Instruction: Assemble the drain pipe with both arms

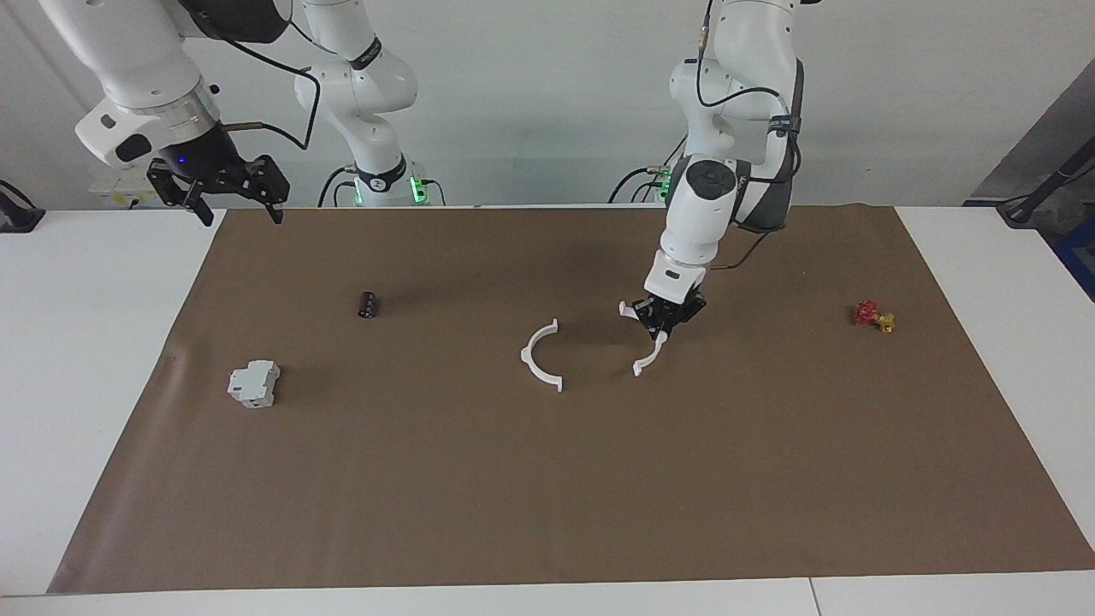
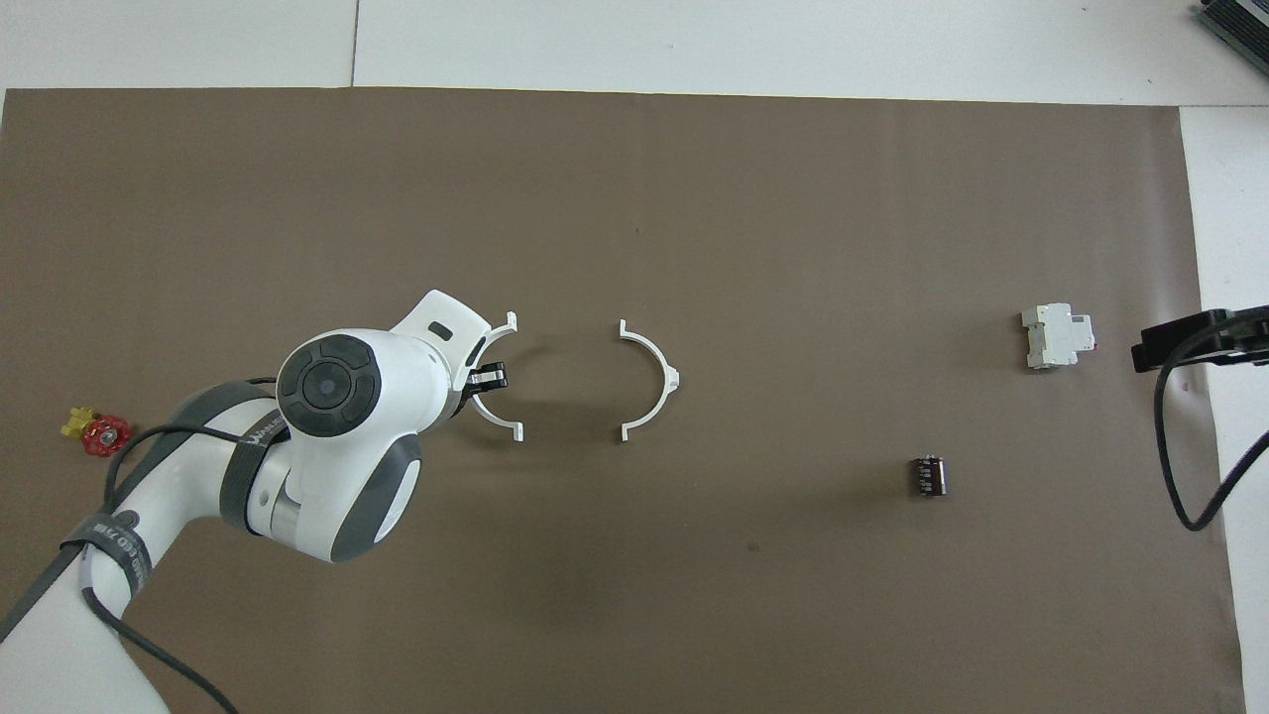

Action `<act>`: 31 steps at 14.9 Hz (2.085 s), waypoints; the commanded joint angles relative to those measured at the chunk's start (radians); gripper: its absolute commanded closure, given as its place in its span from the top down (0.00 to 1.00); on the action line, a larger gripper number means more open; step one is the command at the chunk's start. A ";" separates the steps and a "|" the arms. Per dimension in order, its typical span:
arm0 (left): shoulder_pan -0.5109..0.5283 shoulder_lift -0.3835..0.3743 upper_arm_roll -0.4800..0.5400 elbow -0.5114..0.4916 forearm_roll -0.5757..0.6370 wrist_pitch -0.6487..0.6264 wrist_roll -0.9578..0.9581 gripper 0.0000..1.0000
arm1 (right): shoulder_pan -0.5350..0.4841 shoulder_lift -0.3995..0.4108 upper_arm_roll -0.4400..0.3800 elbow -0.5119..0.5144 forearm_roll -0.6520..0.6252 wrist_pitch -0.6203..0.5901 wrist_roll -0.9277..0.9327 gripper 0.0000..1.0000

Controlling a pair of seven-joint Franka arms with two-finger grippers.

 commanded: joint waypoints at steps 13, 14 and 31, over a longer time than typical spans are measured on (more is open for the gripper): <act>-0.165 0.202 0.018 0.166 -0.005 0.029 -0.201 0.00 | -0.002 -0.021 0.002 -0.022 -0.004 -0.003 -0.013 1.00; -0.168 0.202 0.018 0.164 -0.003 0.028 -0.201 0.00 | -0.001 -0.021 0.001 -0.022 -0.004 -0.003 -0.015 1.00; -0.196 0.239 0.018 0.181 0.052 0.066 -0.198 0.00 | -0.002 -0.021 0.001 -0.022 -0.004 -0.003 -0.013 1.00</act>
